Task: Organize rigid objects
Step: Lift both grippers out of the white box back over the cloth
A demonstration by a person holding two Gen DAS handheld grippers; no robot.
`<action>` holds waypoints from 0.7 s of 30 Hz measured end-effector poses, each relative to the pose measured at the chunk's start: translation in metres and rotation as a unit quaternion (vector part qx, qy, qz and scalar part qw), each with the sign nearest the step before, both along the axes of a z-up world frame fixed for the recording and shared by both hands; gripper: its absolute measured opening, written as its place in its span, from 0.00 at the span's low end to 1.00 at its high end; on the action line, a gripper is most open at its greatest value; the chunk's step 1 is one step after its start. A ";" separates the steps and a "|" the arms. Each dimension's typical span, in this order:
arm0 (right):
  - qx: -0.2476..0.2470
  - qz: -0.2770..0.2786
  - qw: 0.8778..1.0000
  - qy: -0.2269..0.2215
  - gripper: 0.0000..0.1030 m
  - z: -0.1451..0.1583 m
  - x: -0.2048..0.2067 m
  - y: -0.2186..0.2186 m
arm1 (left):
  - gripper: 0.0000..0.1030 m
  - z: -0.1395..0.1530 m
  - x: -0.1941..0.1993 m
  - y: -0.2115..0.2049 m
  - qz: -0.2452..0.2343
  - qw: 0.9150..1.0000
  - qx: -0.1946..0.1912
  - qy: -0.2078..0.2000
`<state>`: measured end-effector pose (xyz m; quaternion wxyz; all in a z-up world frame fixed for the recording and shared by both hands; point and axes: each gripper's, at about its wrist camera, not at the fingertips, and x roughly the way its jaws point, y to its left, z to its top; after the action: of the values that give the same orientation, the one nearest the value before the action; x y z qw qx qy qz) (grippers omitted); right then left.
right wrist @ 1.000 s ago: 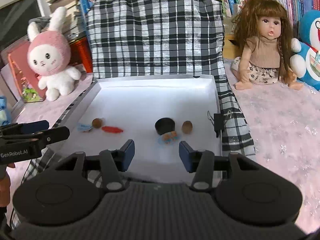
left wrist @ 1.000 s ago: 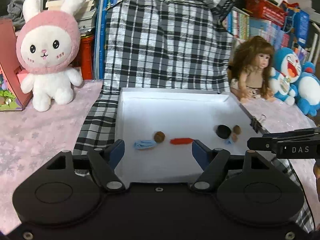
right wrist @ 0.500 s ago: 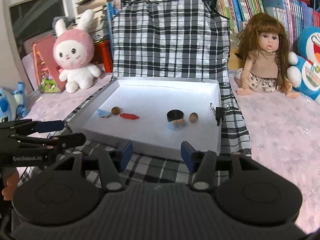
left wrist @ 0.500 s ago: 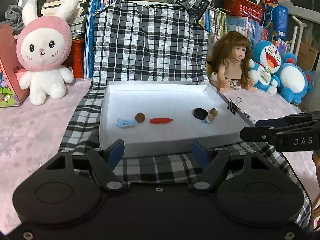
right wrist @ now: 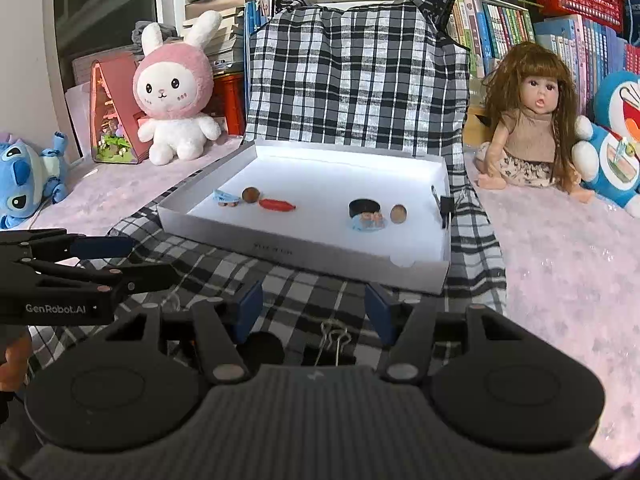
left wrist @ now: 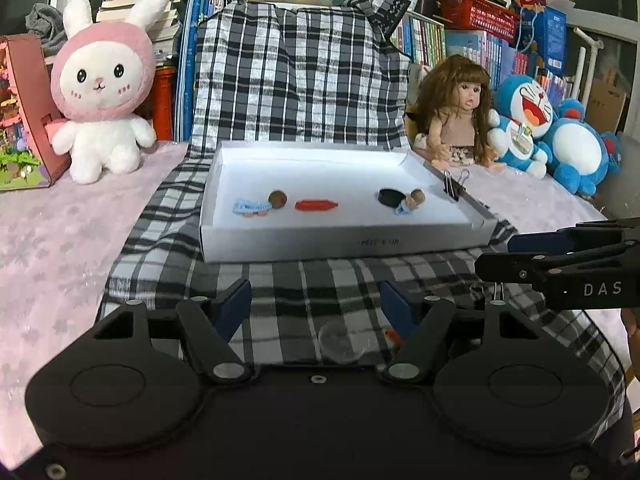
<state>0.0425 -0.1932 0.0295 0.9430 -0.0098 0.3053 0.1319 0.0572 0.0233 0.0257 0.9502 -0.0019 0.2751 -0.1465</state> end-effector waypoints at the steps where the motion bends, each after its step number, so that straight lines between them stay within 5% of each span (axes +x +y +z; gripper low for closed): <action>1: 0.000 -0.001 1.000 0.000 0.68 -0.002 -0.002 0.000 | 0.61 -0.002 -0.002 0.000 0.001 1.000 0.002 0.000; 8: -0.017 -0.002 1.000 -0.005 0.68 -0.010 -0.016 0.000 | 0.43 -0.012 -0.016 0.001 -0.011 1.000 0.012 0.009; 21: -0.049 -0.004 0.999 -0.003 0.68 -0.028 -0.029 0.005 | 0.36 -0.025 -0.020 -0.010 -0.020 0.999 0.040 0.006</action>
<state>0.0134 -0.1885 0.0014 0.9430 -0.0548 0.3083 0.1128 0.0372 0.0129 0.0011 0.9446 0.0407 0.2867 -0.1546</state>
